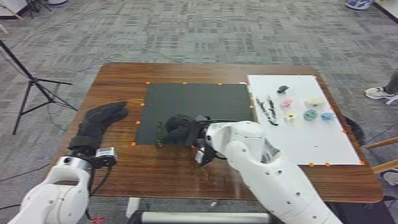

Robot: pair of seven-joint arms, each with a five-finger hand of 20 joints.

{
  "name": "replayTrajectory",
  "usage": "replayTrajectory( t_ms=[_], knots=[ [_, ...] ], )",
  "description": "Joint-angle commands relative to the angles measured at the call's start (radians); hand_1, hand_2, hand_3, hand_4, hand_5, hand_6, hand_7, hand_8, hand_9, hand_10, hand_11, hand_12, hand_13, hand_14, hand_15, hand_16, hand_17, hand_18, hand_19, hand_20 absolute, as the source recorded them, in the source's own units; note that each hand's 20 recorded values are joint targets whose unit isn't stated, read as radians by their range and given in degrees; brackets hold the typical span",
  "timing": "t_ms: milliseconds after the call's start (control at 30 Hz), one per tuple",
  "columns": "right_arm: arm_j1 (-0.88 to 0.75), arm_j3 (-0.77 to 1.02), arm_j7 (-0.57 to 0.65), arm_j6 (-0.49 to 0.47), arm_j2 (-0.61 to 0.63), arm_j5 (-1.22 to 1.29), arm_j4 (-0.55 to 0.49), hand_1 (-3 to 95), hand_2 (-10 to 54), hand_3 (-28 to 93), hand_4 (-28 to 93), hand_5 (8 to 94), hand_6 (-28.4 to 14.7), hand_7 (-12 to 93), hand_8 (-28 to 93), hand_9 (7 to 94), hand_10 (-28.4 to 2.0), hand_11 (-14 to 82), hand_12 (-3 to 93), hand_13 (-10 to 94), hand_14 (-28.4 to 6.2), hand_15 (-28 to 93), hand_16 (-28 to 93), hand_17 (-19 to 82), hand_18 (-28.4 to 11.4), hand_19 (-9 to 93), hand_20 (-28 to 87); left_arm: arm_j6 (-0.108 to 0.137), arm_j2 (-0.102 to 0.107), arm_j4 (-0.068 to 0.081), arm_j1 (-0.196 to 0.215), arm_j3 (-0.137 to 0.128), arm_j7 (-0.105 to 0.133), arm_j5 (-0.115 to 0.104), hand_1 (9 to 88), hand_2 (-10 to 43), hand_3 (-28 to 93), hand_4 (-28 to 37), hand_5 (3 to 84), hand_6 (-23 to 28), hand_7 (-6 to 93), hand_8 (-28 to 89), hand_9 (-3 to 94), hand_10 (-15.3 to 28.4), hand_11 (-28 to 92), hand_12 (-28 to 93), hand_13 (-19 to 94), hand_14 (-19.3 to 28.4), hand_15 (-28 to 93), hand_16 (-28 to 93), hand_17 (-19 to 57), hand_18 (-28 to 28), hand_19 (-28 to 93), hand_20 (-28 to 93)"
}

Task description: Arrange flowers

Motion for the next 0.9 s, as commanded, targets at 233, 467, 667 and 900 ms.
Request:
replayTrajectory(
  t_ms=[233, 467, 667, 900],
  knots=[
    [0.038, 0.002, 0.055, 0.071, -0.022, -0.058, 0.046, 15.4, 13.8, 67, -9, 50.7, -7.5, 61, -17, 62.4, -16.4, 7.8, 10.6, 94, -4.3, 56, 29, 62, -18.6, 93, 62, -0.011, -0.014, 0.002, -0.006, 0.01, 0.008, 0.002, 20.6, 1.1, 67, -26.3, 46.6, 4.6, 14.7, -8, 47.8, 14.4, 19, 11, 34, 18.6, 18, 1, 0.1, 13.7, 7, 15],
    [0.044, -0.004, 0.078, 0.081, -0.022, -0.072, 0.055, 15.4, 13.7, 66, -9, 50.9, -7.6, 61, -17, 62.4, -16.5, 7.8, 10.5, 94, -4.3, 56, 29, 62, -18.4, 93, 62, -0.008, -0.018, 0.005, -0.013, 0.016, 0.012, 0.001, 20.7, 1.1, 67, -26.4, 46.5, 4.5, 14.8, -8, 47.8, 14.4, 19, 11, 34, 18.6, 18, 1, 0.0, 13.8, 7, 15],
    [0.051, -0.001, 0.085, 0.091, -0.021, -0.044, 0.051, 15.4, 13.6, 66, -9, 50.9, -7.7, 61, -17, 62.2, -16.6, 7.8, 10.4, 94, -4.3, 56, 29, 62, -18.4, 93, 62, -0.007, -0.02, 0.006, -0.015, 0.017, 0.014, 0.001, 20.7, 1.1, 67, -26.3, 46.5, 4.4, 14.8, -8, 47.8, 14.4, 19, 11, 34, 18.5, 18, 1, 0.0, 13.8, 7, 15],
    [0.028, 0.028, 0.157, 0.111, 0.001, 0.244, -0.037, 15.2, 13.3, 66, -9, 51.6, -7.6, 61, -17, 63.2, -16.5, 8.1, 10.5, 94, -4.2, 56, 28, 62, -18.5, 93, 62, -0.004, -0.023, 0.0, -0.002, 0.012, 0.014, 0.0, 20.6, 1.1, 67, -26.4, 46.5, 4.5, 14.7, -8, 47.8, 14.5, 19, 11, 34, 18.6, 18, 1, 0.0, 13.8, 7, 15]
  ],
)
